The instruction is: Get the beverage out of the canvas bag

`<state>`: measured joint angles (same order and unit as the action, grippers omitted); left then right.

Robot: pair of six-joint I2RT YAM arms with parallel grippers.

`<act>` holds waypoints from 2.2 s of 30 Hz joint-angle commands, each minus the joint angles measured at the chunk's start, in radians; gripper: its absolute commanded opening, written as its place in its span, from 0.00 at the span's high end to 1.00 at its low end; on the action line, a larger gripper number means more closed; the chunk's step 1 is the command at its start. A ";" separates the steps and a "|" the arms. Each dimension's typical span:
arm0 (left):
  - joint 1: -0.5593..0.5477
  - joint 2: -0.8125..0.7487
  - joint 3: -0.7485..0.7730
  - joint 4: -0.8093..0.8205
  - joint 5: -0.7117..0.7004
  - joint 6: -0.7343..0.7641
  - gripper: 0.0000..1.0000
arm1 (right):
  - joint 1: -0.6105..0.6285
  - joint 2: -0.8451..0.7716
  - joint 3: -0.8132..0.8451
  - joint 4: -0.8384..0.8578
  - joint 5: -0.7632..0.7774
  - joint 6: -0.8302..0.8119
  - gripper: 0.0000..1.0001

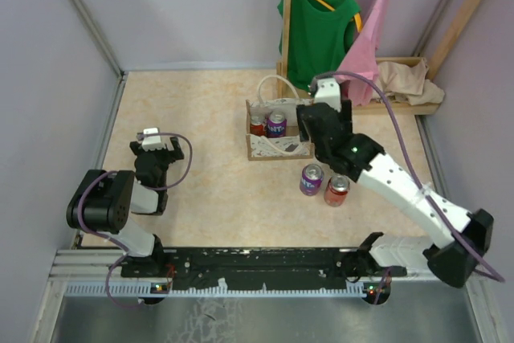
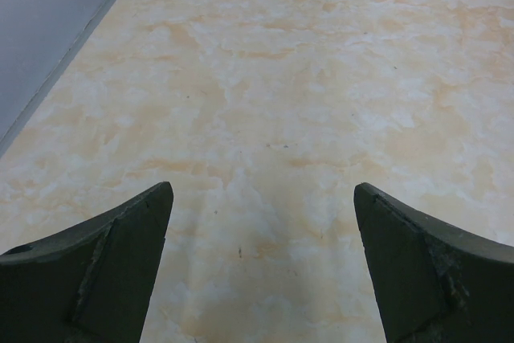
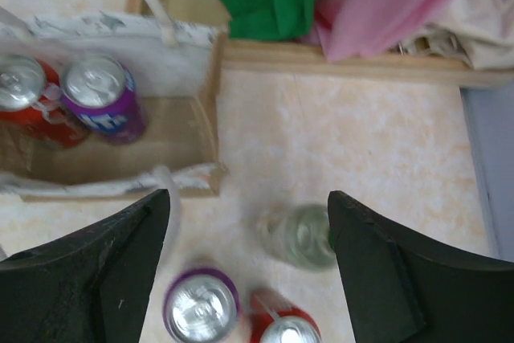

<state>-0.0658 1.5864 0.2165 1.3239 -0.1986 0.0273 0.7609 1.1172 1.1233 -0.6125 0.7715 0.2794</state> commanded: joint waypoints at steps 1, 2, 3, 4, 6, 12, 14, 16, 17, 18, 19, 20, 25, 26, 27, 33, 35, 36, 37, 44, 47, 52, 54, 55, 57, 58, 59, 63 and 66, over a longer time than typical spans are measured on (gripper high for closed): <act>-0.001 0.006 -0.006 0.018 -0.004 0.004 0.00 | -0.008 0.148 0.172 0.235 -0.037 -0.203 0.22; -0.002 0.006 -0.006 0.018 -0.004 0.005 0.00 | -0.011 0.184 0.205 0.259 -0.061 -0.224 0.22; -0.001 0.006 -0.005 0.018 -0.003 0.005 0.00 | -0.016 0.218 0.238 0.282 -0.083 -0.241 0.23; -0.001 0.006 -0.006 0.018 -0.004 0.005 0.00 | -0.023 0.250 0.268 0.300 -0.111 -0.256 0.24; -0.002 0.006 -0.006 0.018 -0.004 0.005 0.00 | -0.044 0.314 0.323 0.313 -0.166 -0.267 0.27; -0.001 0.007 -0.006 0.018 -0.004 0.006 0.00 | -0.146 0.491 0.423 0.263 -0.414 -0.184 0.30; -0.001 0.006 -0.006 0.018 -0.004 0.005 0.00 | -0.168 0.523 0.420 0.259 -0.472 -0.162 0.31; -0.001 0.007 -0.006 0.018 -0.004 0.004 0.00 | -0.180 0.565 0.416 0.253 -0.505 -0.153 0.32; -0.001 0.006 -0.006 0.018 -0.004 0.005 0.00 | -0.182 0.580 0.416 0.252 -0.513 -0.152 0.32; -0.001 0.006 -0.006 0.018 -0.004 0.005 0.00 | -0.183 0.592 0.417 0.250 -0.522 -0.152 0.32; 0.000 0.007 -0.006 0.018 -0.003 0.005 0.00 | -0.184 0.602 0.417 0.250 -0.531 -0.151 0.32; -0.001 0.007 -0.006 0.018 -0.004 0.005 0.00 | -0.184 0.612 0.418 0.251 -0.540 -0.151 0.31; -0.001 0.006 -0.006 0.018 -0.004 0.004 0.00 | -0.184 0.650 0.419 0.260 -0.578 -0.140 0.23; -0.002 0.007 -0.005 0.018 -0.004 0.005 0.00 | -0.183 0.658 0.419 0.258 -0.583 -0.137 0.23; -0.001 0.006 -0.006 0.018 -0.004 0.006 0.00 | -0.184 0.664 0.418 0.258 -0.588 -0.134 0.23; -0.002 0.006 -0.005 0.018 -0.004 0.004 0.00 | -0.184 0.695 0.400 0.261 -0.605 -0.117 0.25; -0.002 0.007 -0.006 0.018 -0.003 0.005 0.00 | -0.184 0.702 0.394 0.263 -0.601 -0.117 0.25; -0.001 0.007 -0.006 0.018 -0.004 0.005 0.00 | -0.184 0.706 0.390 0.264 -0.597 -0.117 0.25; -0.001 0.006 -0.005 0.018 -0.004 0.005 0.00 | -0.183 0.708 0.387 0.266 -0.591 -0.117 0.25; -0.001 0.006 -0.006 0.018 -0.004 0.005 0.00 | -0.184 0.726 0.373 0.271 -0.576 -0.118 0.27; -0.001 0.006 -0.006 0.018 -0.004 0.005 0.00 | -0.184 0.738 0.366 0.272 -0.578 -0.118 0.28; 0.000 0.006 -0.006 0.018 -0.004 0.005 0.00 | -0.185 0.756 0.363 0.273 -0.587 -0.120 0.30; -0.001 0.007 -0.006 0.018 -0.003 0.005 0.00 | -0.184 0.762 0.361 0.273 -0.589 -0.120 0.30; -0.001 0.006 -0.006 0.018 -0.004 0.005 0.00 | -0.184 0.765 0.361 0.275 -0.589 -0.121 0.31; -0.001 0.007 -0.006 0.018 -0.003 0.004 0.00 | -0.184 0.773 0.361 0.274 -0.588 -0.122 0.31; -0.001 0.006 -0.006 0.018 -0.004 0.004 0.00 | -0.183 0.779 0.363 0.273 -0.587 -0.122 0.31; -0.001 0.006 -0.006 0.018 -0.004 0.005 0.00 | -0.184 0.784 0.363 0.274 -0.587 -0.123 0.31; 0.000 0.007 -0.006 0.018 -0.004 0.005 0.00 | -0.184 0.805 0.371 0.269 -0.588 -0.127 0.36; -0.001 0.006 -0.005 0.018 -0.004 0.005 0.00 | -0.184 0.816 0.369 0.267 -0.581 -0.131 0.38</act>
<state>-0.0658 1.5864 0.2165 1.3239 -0.1986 0.0273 0.5758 1.8900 1.4914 -0.3565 0.1818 0.1593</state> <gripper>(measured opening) 0.998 0.654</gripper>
